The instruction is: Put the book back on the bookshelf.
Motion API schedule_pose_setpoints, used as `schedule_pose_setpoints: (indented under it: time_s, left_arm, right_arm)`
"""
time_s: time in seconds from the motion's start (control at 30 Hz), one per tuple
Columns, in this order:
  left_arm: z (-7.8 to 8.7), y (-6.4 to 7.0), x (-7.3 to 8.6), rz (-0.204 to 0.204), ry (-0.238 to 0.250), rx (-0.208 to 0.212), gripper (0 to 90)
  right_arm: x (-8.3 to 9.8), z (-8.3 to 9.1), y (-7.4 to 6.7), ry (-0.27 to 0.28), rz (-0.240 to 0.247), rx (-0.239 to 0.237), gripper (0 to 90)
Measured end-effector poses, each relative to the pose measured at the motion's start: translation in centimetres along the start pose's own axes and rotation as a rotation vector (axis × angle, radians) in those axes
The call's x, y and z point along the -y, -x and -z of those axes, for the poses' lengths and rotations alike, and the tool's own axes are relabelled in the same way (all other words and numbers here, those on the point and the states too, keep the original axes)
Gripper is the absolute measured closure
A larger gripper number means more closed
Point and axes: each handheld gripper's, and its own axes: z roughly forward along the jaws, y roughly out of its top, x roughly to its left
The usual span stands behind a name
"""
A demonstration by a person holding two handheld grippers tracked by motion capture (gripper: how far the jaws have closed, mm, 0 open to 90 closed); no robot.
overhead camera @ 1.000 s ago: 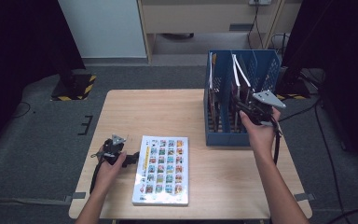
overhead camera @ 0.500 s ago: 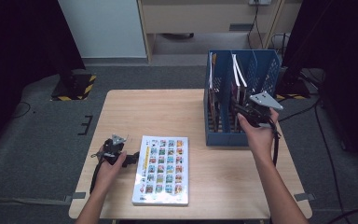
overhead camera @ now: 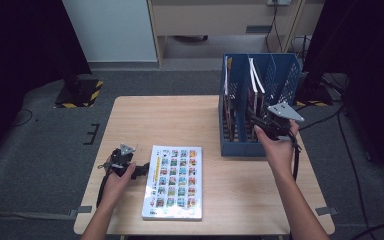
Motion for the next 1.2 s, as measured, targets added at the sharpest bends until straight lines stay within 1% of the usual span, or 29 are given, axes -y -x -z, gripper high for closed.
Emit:
schedule_pose_setpoints:
  time_s: [0.33, 0.5, 0.8, 0.83, 0.93, 1.07, 1.2]
  left_arm:
    - [0.0, 0.0, 0.0, 0.000, 0.000, 0.000, 0.0]
    - [0.0, 0.0, 0.0, 0.000, 0.000, 0.000, 0.0]
    - [0.0, 0.0, 0.0, 0.001, 0.000, 0.000, 0.0]
    - [0.0, 0.0, 0.0, 0.001, 0.000, 0.000, 0.0]
    - [0.0, 0.0, 0.0, 0.002, 0.000, 0.000, 0.0]
    - [0.0, 0.0, 0.0, 0.002, -0.001, 0.002, 0.0]
    - [0.0, 0.0, 0.0, 0.001, -0.002, 0.005, 0.0]
  right_arm:
    - [0.6, 0.9, -1.3, -0.003, 0.000, -0.041, 33.8]
    - [1.1, 1.4, -2.1, -0.007, 0.000, -0.073, 30.9]
    - [2.2, 1.5, -4.5, -0.034, 0.011, -0.176, 24.1]
    - [2.4, 1.4, -4.9, -0.044, 0.013, -0.193, 23.2]
    - [2.8, 1.3, -5.6, -0.055, 0.021, -0.219, 21.6]
    - [3.1, 1.3, -6.5, -0.062, 0.024, -0.239, 19.7]
    - [3.3, 1.4, -7.2, -0.050, 0.013, -0.267, 17.3]
